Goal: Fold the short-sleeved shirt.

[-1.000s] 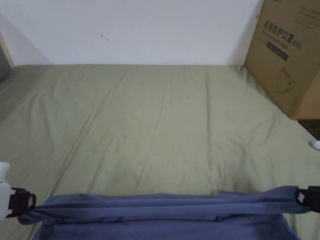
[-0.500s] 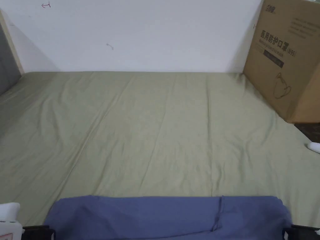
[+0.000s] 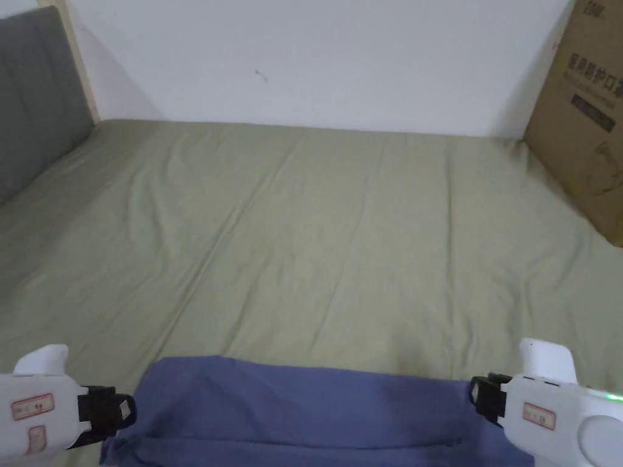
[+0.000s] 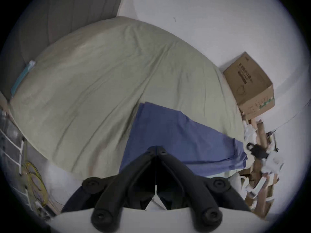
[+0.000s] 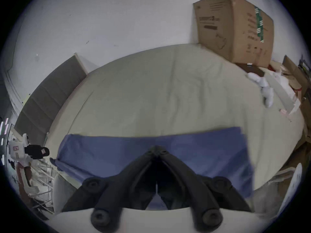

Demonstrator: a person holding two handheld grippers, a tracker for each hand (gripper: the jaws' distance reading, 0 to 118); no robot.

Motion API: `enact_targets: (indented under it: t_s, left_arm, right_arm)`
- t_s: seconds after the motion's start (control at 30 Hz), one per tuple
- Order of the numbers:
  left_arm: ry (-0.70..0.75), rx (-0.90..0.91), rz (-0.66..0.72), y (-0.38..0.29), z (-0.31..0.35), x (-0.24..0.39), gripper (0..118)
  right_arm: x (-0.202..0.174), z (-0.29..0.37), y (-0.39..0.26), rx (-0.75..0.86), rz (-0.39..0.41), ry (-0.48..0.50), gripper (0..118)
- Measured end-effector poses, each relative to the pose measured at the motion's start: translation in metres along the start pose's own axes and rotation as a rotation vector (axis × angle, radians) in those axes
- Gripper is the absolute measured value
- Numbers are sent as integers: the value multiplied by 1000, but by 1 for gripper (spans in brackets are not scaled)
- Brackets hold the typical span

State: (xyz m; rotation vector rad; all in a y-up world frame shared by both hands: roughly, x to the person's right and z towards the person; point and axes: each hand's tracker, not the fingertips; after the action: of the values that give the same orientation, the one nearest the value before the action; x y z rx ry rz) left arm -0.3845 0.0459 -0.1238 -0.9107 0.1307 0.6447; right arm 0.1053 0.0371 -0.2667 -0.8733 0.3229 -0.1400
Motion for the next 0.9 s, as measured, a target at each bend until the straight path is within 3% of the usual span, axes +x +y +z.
enact_targets:
  t_s: [0.03,0.1,0.23,0.27,0.3,0.4,0.57,0.6,0.63,0.67,0.73,0.9]
  left_arm:
    - [-18,12,39,1,-2,-10,2]
    - [-10,35,146,4,-1,-25,23]
    - [-69,10,261,2,-16,-55,102]
    - [-120,-16,303,-1,-24,-58,113]
    - [-145,-37,311,-4,-31,-62,117]
    - [-227,-103,342,-12,-52,-65,117]
    - [-304,-82,463,-15,-66,-76,118]
    - [-351,-78,481,-13,-66,-79,111]
    - [-340,-64,492,-12,-64,-82,71]
    - [-300,-36,496,-11,-67,-82,3]
    - [-223,-96,490,-12,-81,-86,4]
    - [-259,-84,491,-15,-70,-80,4]
  right_arm:
    - [-10,-7,-4,-15,9,23,0]
    - [-28,-20,-9,-55,46,65,0]
    - [-57,-39,-20,-119,94,128,0]
    - [-63,-41,-23,-127,109,128,0]
    - [-67,-42,-25,-133,124,126,0]
    - [-78,-45,-29,-148,131,139,0]
    - [-72,-48,-28,-184,52,183,0]
    - [-72,-48,-29,-185,49,175,0]
    - [-70,-47,-28,-183,45,168,0]
    - [-68,-47,-29,-183,39,167,0]
    - [-65,-48,-30,-185,12,173,0]
    - [-45,-38,-27,-165,-36,166,0]
